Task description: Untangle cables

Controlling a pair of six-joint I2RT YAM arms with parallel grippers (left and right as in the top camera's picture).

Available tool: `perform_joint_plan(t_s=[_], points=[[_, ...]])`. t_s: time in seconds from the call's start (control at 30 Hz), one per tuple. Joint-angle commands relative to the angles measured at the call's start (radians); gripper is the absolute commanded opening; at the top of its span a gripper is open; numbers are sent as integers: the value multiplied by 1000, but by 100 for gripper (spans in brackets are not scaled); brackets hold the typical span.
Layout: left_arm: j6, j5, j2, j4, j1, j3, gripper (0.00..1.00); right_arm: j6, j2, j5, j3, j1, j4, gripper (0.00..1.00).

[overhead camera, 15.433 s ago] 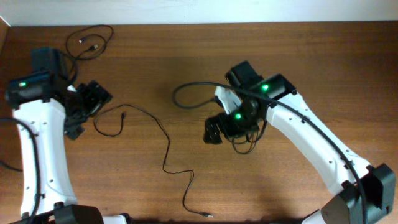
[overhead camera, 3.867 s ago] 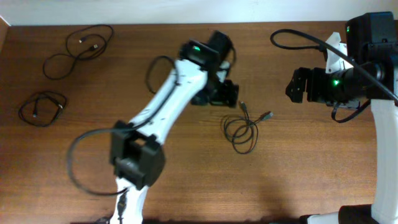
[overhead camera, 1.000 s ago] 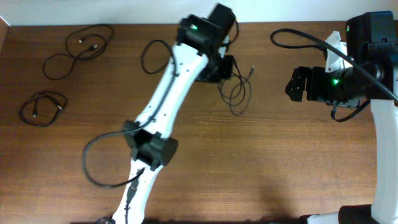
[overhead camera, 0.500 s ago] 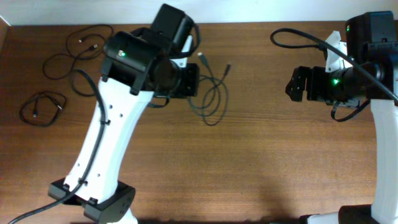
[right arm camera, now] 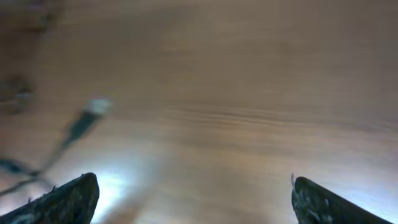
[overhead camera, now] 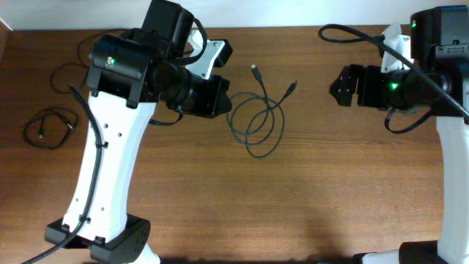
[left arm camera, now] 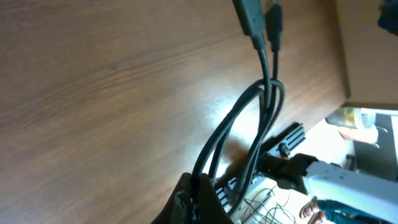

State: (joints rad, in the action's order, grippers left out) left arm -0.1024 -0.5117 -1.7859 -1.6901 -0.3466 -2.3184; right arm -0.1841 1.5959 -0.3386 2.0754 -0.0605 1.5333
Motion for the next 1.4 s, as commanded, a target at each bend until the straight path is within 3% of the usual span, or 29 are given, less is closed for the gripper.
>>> perform_joint_plan(t_s=[0.0,0.33,0.43,0.53,0.57,0.6,0.67,0.77,0.87,1.1,1.3,1.37], points=[[25,-79,26,19,-4,8,0,-18,17,-242,1,-21,-2,98],[21,-287,26,107,-4,8,0,-15,84,-168,-1,-259,11,99],[21,-301,26,106,-4,8,0,-47,137,2,-1,-275,34,98],[11,-190,26,65,-3,8,0,-219,181,325,-1,-260,132,98],[-18,-106,26,47,2,8,0,-243,187,380,-1,-251,154,98],[-89,68,26,19,11,8,0,-251,190,424,-1,-237,166,98],[-202,279,27,2,29,13,0,-251,189,433,-1,-202,166,98],[-205,331,29,2,65,13,0,-251,189,435,-1,-138,166,98],[-254,501,28,2,117,14,0,-251,189,456,-1,-82,166,98],[-272,505,28,2,219,34,0,-164,189,324,-1,7,166,99],[-267,369,28,2,208,99,0,-140,189,198,-1,6,162,98],[-263,369,28,2,191,134,8,-142,190,241,-1,7,153,98]])
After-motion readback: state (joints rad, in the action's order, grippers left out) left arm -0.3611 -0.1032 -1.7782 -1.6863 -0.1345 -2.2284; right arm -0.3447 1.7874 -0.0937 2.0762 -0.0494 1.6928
